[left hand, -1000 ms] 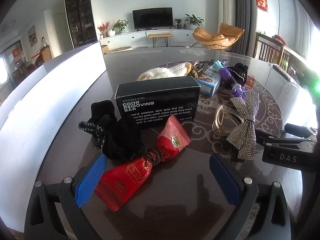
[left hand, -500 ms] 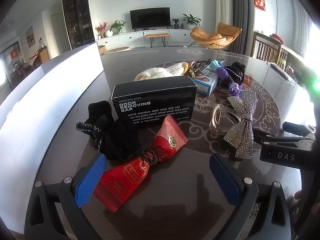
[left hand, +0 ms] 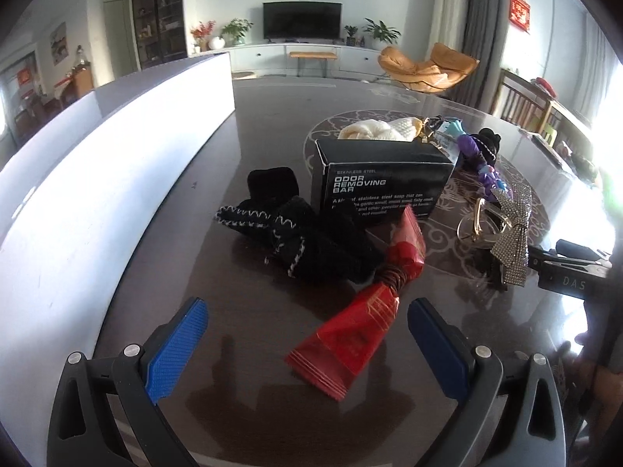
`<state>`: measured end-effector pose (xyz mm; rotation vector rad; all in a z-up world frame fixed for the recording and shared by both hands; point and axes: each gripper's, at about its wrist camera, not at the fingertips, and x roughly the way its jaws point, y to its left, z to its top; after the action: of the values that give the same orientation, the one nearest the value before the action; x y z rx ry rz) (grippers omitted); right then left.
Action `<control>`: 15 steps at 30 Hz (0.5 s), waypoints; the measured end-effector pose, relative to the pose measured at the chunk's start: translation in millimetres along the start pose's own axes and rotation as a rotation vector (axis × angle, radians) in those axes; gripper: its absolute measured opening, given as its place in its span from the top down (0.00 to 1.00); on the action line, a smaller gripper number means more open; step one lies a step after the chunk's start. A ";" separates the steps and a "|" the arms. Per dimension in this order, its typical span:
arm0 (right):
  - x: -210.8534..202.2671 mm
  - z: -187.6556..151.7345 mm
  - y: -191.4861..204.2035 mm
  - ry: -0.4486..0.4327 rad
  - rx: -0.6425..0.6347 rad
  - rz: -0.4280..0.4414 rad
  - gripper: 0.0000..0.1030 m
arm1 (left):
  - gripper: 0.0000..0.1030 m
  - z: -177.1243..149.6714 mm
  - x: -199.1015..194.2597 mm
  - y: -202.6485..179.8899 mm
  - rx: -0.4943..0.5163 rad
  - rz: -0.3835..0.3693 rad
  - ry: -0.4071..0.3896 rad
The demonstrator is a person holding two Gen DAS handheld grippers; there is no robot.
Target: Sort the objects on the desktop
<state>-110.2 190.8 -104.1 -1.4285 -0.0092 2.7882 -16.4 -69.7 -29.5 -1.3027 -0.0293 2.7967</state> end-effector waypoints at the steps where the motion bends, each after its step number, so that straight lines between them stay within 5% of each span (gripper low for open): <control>1: 0.0 0.0 0.0 0.000 0.000 0.000 0.00 | 0.00 3.6 2.5 0.7 0.013 -0.031 0.013; 8: -0.1 -0.1 0.0 0.000 0.000 0.000 0.00 | 0.00 14.8 18.6 -38.4 0.237 -0.132 0.130; 15: -0.3 -0.3 -0.1 0.000 0.000 0.000 0.00 | 0.00 9.3 8.9 -59.6 0.309 -0.277 0.149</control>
<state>-109.8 190.9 -104.0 -1.4278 -0.0099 2.7883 -26.7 -9.6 -27.9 -1.3103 0.2036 2.3556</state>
